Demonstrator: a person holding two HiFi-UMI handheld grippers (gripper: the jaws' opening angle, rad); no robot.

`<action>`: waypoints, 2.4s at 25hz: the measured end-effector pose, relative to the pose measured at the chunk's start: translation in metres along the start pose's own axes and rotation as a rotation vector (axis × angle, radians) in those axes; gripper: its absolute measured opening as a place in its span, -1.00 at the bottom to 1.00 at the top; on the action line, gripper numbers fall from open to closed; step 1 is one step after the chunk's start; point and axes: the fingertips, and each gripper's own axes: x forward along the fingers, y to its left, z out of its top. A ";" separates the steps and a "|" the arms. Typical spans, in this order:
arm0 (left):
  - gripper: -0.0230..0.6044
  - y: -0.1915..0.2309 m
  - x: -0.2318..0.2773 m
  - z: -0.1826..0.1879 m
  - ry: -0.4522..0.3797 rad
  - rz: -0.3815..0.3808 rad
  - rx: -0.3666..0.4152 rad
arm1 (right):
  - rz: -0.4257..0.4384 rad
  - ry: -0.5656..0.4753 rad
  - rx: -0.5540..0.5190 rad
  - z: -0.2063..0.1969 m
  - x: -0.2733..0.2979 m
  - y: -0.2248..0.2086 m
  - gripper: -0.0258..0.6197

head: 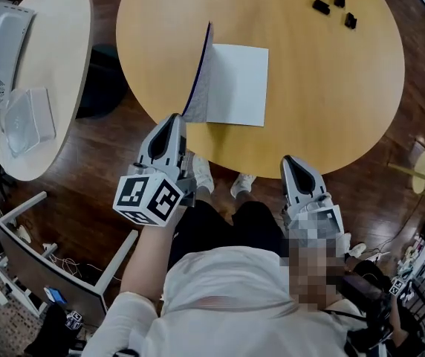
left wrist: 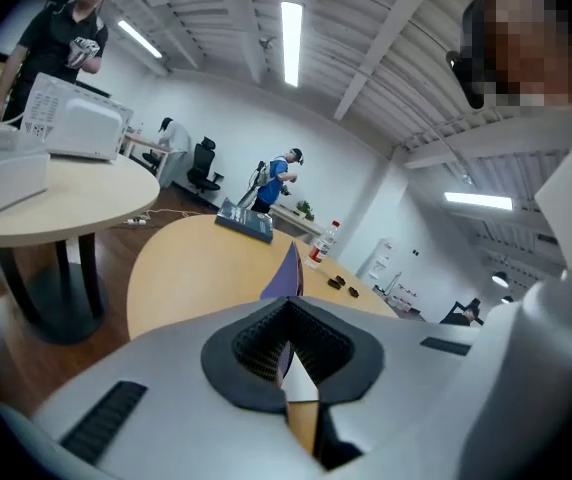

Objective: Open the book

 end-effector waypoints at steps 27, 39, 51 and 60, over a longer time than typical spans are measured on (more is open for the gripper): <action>-0.89 0.143 -0.012 -0.079 0.184 0.175 0.129 | -0.023 0.055 -0.015 -0.022 0.024 0.046 -0.91; -0.89 0.162 -0.005 -0.103 0.225 0.157 0.071 | -0.025 0.070 -0.004 -0.034 0.027 0.058 -0.91; -0.85 0.165 -0.029 -0.079 0.166 0.185 0.017 | -0.026 0.042 -0.008 -0.024 0.021 0.059 -0.91; -0.89 0.113 -0.055 -0.013 0.052 0.058 0.106 | -0.033 -0.016 -0.049 0.005 0.015 0.075 -0.91</action>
